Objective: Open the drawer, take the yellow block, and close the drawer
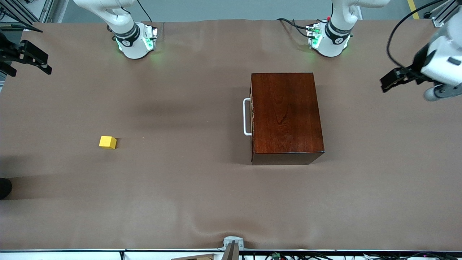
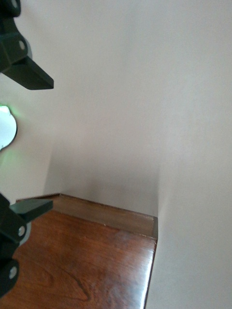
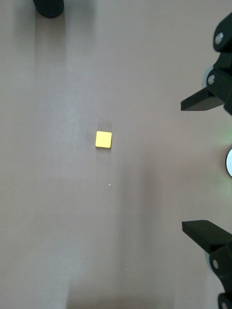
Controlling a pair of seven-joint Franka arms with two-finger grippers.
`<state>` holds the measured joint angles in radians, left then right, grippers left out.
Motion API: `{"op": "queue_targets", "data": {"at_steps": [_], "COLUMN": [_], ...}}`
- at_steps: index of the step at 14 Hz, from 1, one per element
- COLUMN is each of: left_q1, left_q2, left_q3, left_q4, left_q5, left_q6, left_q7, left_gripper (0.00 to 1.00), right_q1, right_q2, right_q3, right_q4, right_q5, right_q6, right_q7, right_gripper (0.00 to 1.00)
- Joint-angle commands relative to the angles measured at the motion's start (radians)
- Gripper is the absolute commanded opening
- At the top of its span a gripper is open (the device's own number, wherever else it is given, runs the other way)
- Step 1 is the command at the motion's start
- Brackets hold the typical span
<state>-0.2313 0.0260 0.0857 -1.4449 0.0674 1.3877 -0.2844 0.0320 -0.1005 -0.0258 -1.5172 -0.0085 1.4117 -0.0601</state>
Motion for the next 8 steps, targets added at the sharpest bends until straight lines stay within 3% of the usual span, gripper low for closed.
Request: {"op": "queue_targets", "data": {"at_steps": [1, 6, 8], "left_q1": [0.058, 0.064, 0.064], "left_q2": [-0.054, -0.06, -0.06], "left_q3": [-0.014, -0.014, -0.014], "left_q4": [-0.038, -0.029, -0.025], "left_q5": [-0.003, -0.018, -0.018], "left_q6": [0.001, -0.022, -0.022], "left_q7": [0.14, 0.16, 0.162], "left_gripper": [1.0, 1.0, 1.0], "right_q1": [0.008, 0.003, -0.006], "right_q2": [-0.016, -0.011, 0.028], "right_q3": [-0.008, -0.009, -0.009], "right_q4": [-0.017, -0.014, 0.037], "right_q5": [-0.025, -0.018, -0.019], "right_q6": [0.012, 0.013, 0.007], "right_q7": [-0.017, -0.072, -0.116], "right_gripper": [1.0, 1.0, 1.0]}}
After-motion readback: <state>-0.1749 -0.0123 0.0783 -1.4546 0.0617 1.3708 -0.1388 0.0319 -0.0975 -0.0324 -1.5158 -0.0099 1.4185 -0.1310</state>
